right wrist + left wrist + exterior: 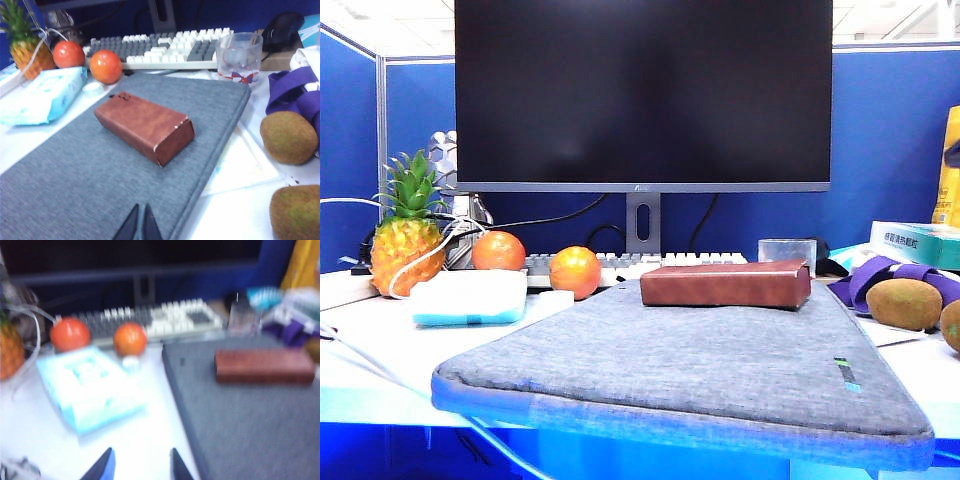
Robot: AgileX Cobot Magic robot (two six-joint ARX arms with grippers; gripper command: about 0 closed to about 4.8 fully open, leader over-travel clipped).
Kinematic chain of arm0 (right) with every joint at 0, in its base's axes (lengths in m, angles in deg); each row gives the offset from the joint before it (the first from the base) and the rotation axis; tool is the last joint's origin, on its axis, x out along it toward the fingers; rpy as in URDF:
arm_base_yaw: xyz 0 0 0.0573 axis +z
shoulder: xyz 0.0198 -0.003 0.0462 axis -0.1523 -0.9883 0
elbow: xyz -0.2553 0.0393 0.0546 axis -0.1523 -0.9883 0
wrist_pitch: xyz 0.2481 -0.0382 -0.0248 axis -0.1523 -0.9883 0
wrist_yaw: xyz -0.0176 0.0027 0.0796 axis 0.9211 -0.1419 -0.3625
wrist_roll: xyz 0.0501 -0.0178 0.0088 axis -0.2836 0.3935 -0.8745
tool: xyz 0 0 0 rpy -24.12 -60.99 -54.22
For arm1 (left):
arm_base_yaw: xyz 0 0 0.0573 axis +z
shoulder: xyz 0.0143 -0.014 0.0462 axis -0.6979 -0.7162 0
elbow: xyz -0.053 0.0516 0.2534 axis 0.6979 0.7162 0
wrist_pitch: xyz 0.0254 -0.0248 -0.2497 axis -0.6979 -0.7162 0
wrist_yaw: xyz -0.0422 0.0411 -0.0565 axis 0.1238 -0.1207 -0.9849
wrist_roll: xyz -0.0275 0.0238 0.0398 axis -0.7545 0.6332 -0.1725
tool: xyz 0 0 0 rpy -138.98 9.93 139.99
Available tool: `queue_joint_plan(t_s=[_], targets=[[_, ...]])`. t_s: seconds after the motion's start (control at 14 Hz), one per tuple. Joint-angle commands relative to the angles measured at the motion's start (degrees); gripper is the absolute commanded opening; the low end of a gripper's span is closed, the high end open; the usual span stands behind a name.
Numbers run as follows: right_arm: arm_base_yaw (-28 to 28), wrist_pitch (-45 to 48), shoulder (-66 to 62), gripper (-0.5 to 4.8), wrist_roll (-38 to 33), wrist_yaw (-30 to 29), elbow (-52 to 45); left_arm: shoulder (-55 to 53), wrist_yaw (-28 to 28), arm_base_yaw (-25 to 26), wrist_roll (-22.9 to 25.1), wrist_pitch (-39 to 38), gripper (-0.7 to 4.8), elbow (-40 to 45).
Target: Close the glasses case.
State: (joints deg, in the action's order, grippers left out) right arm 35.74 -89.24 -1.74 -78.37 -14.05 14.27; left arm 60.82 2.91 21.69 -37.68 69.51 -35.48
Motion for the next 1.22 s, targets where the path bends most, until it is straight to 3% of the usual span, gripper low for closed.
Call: queue_joint_plan(t_s=[0.07,0.21,0.43,0.57,0.72,0.79,1.22], targets=[[0.04,1.01,0.00,-0.04,0.70,0.61,-0.09,-0.04,-0.04,0.07,-0.50,1.53,1.52,4.24],[0.02,0.87,0.00,-0.04,0.70,2.10,-0.59,-0.02,-0.92,0.04,-1.51,1.92,1.51,4.85],[0.04,-0.46,0.00,-0.04,0.66,1.81,-0.63,-0.02,-1.46,0.04,2.25,4.59,1.51,4.85],[0.02,-0.77,0.00,-0.04,0.68,1.88,-0.85,-0.04,-1.49,0.07,2.32,4.92,1.52,6.29],[0.02,-0.79,0.00,-0.04,0.68,1.88,-0.85,-0.04,-0.83,0.07,1.68,4.17,1.52,6.54],[0.04,-0.79,0.02,-0.03,0.52,1.64,-0.85,-0.04,2.80,0.07,1.46,3.21,1.52,6.54],[0.04,-0.79,0.02,-0.03,0.52,1.64,-0.85,-0.04,2.56,0.04,1.46,3.21,1.52,6.54]])
